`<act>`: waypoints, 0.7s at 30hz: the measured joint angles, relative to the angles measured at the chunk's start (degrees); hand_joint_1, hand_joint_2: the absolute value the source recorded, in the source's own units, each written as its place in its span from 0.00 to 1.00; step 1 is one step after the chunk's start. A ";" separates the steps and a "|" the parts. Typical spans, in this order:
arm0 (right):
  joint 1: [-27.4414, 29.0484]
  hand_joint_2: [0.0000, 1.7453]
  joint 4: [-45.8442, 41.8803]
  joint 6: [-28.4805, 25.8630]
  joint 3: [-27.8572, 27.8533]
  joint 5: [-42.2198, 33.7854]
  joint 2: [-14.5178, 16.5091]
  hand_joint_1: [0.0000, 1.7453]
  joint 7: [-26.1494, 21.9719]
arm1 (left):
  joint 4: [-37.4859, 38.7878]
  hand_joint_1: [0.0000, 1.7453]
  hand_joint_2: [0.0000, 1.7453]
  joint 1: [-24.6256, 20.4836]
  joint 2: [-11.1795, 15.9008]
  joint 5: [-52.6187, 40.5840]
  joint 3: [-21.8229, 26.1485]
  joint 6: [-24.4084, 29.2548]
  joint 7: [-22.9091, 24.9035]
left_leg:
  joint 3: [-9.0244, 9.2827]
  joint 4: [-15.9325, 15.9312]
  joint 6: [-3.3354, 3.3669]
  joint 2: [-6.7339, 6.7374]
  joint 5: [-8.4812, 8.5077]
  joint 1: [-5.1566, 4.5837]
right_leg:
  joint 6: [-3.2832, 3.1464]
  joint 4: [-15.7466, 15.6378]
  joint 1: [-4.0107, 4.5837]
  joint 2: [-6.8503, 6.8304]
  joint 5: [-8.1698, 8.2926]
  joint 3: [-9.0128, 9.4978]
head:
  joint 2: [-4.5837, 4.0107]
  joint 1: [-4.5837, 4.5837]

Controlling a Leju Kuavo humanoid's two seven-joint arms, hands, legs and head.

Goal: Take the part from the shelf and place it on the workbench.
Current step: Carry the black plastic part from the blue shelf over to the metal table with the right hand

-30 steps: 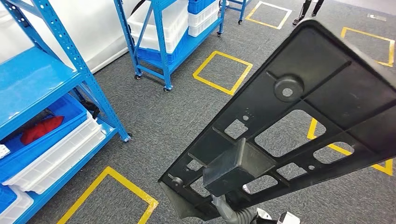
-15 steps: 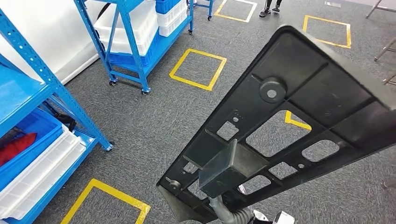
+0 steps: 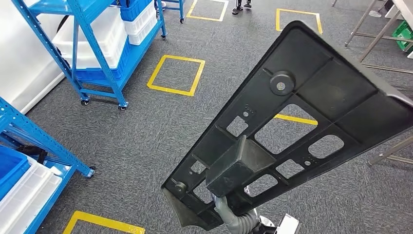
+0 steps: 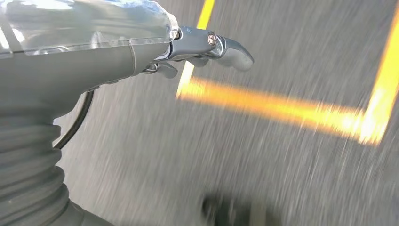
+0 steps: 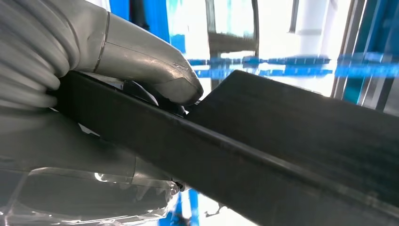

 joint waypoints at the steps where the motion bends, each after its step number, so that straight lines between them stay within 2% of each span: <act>1: 0.06 1.00 -0.15 -0.32 -0.01 0.50 0.49 1.00 0.60 | 0.00 0.00 1.00 -0.11 0.01 -0.62 -0.03 1.67 -0.12 | -0.01 -0.24 0.22 -0.42 -0.19 -0.08 | 0.44 0.12 -0.09 0.59 0.14 -0.37 | 0.00 0.00; 2: 0.16 1.00 -0.33 -0.57 -0.02 0.94 0.91 1.00 1.09 | -0.01 0.00 1.00 -0.21 0.02 -1.01 -0.07 2.63 -0.15 | -0.05 -0.34 0.57 0.09 -0.05 -0.15 | 0.87 0.07 -0.24 1.22 0.33 -0.66 | 0.00 0.00; 3: 0.29 1.00 -0.49 -0.72 -0.02 1.28 1.24 1.00 1.44 | -0.01 0.00 1.00 -0.26 0.02 -1.23 -0.11 2.99 0.02 | -0.02 -0.58 0.96 0.75 0.14 -0.17 | 1.19 0.21 -0.34 1.13 0.32 -0.84 | 0.00 0.00; 4: 0.40 1.00 -0.61 -0.82 -0.02 1.55 1.50 1.00 1.64 | -0.01 0.00 1.00 -0.20 0.03 -1.35 -0.15 2.93 0.42 | 0.05 -0.83 1.38 1.42 0.34 -0.18 | 1.44 0.92 -0.31 0.13 -0.15 -1.24 | 0.00 0.00; 5: 0.45 1.00 -0.70 -1.00 -0.02 1.82 1.74 1.00 1.77 | -0.01 0.00 1.00 0.01 0.10 -1.43 -0.18 2.51 1.09 | 0.12 -1.08 1.74 2.21 0.50 -0.18 | 1.62 2.74 -0.22 -1.41 -1.29 -2.12 | 0.00 0.00; 7: 0.57 1.00 -0.78 -1.62 -0.03 2.46 2.25 1.00 2.14 | -0.01 0.00 1.00 0.85 0.48 -1.74 -0.21 1.09 3.02 | 0.15 -1.24 2.17 3.89 0.53 -0.39 | 1.86 9.41 -0.09 -4.69 -4.83 -5.29 | 0.00 0.00; 8: 0.72 1.00 -0.76 -2.07 -0.07 2.77 2.52 1.00 2.31 | -0.01 0.00 1.00 1.36 0.80 -2.09 -0.22 0.26 4.21 | 0.12 -1.23 2.27 4.78 0.47 -0.54 | 1.96 13.03 -0.14 -5.33 -6.32 -7.03 | 0.00 0.00; 9: 0.96 1.00 -0.75 -2.50 -0.18 3.05 2.74 1.00 2.46 | -0.01 0.00 1.00 1.80 1.15 -2.67 -0.28 -0.48 5.48 | 0.11 -1.22 2.33 5.61 0.40 -0.66 | 1.98 15.33 -0.19 -5.63 -6.91 -8.09 | 0.00 0.00; 10: 1.22 1.00 -0.75 -2.92 -0.35 3.27 2.90 1.00 2.58 | -0.01 0.00 1.00 2.10 1.53 -3.35 -0.39 -1.14 6.80 | 0.12 -1.21 2.37 6.36 0.34 -0.76 | 1.91 15.55 -0.22 -5.80 -6.46 -8.10 | 0.00 0.00; 11: 1.47 1.00 -0.76 -3.27 -0.60 3.47 3.05 1.00 2.70 | -0.01 0.00 1.00 2.27 1.85 -4.04 -0.56 -1.79 8.10 | 0.18 -1.21 2.37 6.99 0.26 -0.86 | 1.72 13.54 -0.20 -6.02 -5.11 -6.93 | 0.00 0.00; 12: 1.70 1.00 -0.79 -3.54 -0.90 3.66 3.17 1.00 2.90 | -0.01 0.00 1.00 2.33 2.09 -4.64 -0.80 -2.37 9.20 | 0.29 -1.22 2.34 7.51 0.18 -0.94 | 1.39 9.71 -0.07 -6.64 -3.26 -4.74 | 0.00 0.00; 13: 1.89 1.00 -0.86 -3.78 -1.23 3.86 3.26 1.00 3.13 | -0.01 0.00 1.00 2.35 2.27 -5.09 -1.06 -2.91 9.98 | 0.44 -1.23 2.25 7.95 0.07 -1.03 | 0.90 5.54 0.28 -7.97 -2.01 -2.42 | 0.00 0.00; 14: 2.09 1.00 -0.95 -3.96 -1.55 4.11 3.35 1.00 3.30 | -0.01 0.00 1.00 2.39 2.38 -5.36 -1.30 -3.40 10.40 | 0.58 -1.24 2.07 8.35 -0.05 -1.11 | 0.42 2.21 0.66 -9.12 -1.19 -0.63 | 0.00 0.00; 15: 2.28 1.00 -1.06 -4.14 -1.85 4.41 3.43 1.00 3.40 | -0.02 0.00 1.00 2.43 2.46 -5.49 -1.52 -3.85 10.49 | 0.70 -1.25 1.83 8.77 -0.17 -1.14 | -0.01 0.20 1.06 -9.95 -0.94 0.40 | 0.00 0.00; 16: 2.45 1.00 -1.15 -4.28 -2.14 4.72 3.47 1.00 3.42 | -0.02 0.00 1.00 2.47 2.52 -5.57 -1.69 -4.25 10.34 | 0.82 -1.29 1.57 9.26 -0.28 -1.16 | -0.32 -0.49 1.36 -10.21 -1.16 0.64 | 0.00 0.00; 18: 2.82 1.00 -1.27 -4.39 -2.69 5.27 3.53 1.00 3.36 | -0.03 0.00 1.00 2.45 2.57 -5.57 -1.98 -4.78 9.71 | 1.07 -1.29 1.00 9.99 -0.54 -1.07 | -0.72 -0.88 1.24 -8.89 -0.83 0.69 | 0.00 0.00; 20: 2.91 1.00 -1.37 -4.08 -3.16 5.69 3.55 1.00 3.36 | -0.03 0.00 1.00 2.42 2.55 -5.29 -2.17 -5.00 8.69 | 0.52 0.67 0.49 8.31 -2.00 -0.95 | -1.22 -1.56 0.73 -7.66 -0.37 1.05 | 0.00 0.00; 21: 2.81 1.00 -1.41 -3.73 -3.32 5.92 3.57 1.00 3.38 | -0.02 0.00 1.00 2.44 2.51 -4.93 -2.22 -5.11 7.94 | -0.66 3.45 0.27 6.89 -3.60 -0.86 | -1.41 -1.82 0.46 -7.06 -0.17 1.23 | 0.00 0.00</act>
